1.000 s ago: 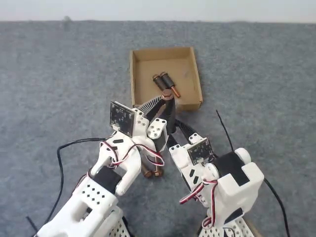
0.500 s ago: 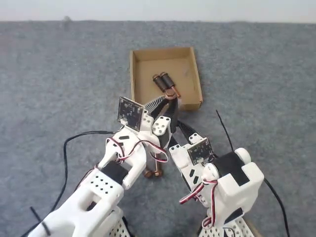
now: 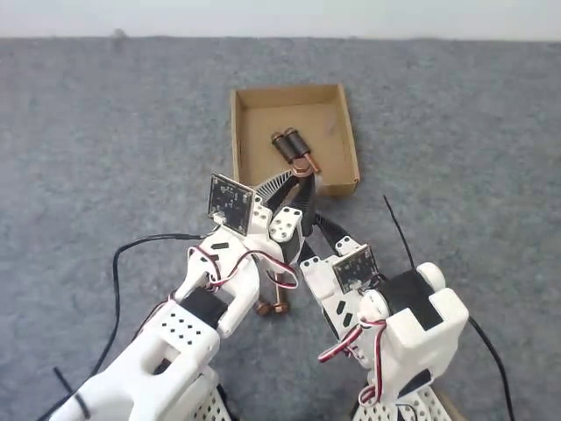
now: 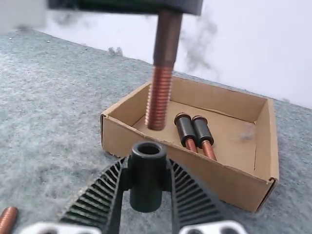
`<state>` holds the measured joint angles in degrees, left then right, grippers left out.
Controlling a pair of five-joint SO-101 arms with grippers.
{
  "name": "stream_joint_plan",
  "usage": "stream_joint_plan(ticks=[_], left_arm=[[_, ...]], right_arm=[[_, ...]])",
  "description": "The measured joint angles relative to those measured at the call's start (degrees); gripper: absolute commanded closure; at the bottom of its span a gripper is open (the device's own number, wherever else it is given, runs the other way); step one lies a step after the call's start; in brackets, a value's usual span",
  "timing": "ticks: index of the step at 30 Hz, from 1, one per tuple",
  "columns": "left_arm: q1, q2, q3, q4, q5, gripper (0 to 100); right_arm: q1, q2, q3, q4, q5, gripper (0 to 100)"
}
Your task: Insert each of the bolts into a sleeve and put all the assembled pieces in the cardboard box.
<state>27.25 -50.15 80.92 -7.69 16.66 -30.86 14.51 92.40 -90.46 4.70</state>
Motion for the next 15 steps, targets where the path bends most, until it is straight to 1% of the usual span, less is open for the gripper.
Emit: stream_joint_plan(ticks=[7,13,15], left_arm=[[0.0,0.26,0.0,0.0,0.0,99],[0.0,7.21,0.0,-5.98,0.0,99],[0.0,7.47,0.0,-6.15,0.0,99]], right_arm=[[0.0,0.0,0.0,0.0,0.0,99.2],[0.0,0.0,0.0,0.0,0.0,99.2],[0.0,0.0,0.0,0.0,0.0,99.2]])
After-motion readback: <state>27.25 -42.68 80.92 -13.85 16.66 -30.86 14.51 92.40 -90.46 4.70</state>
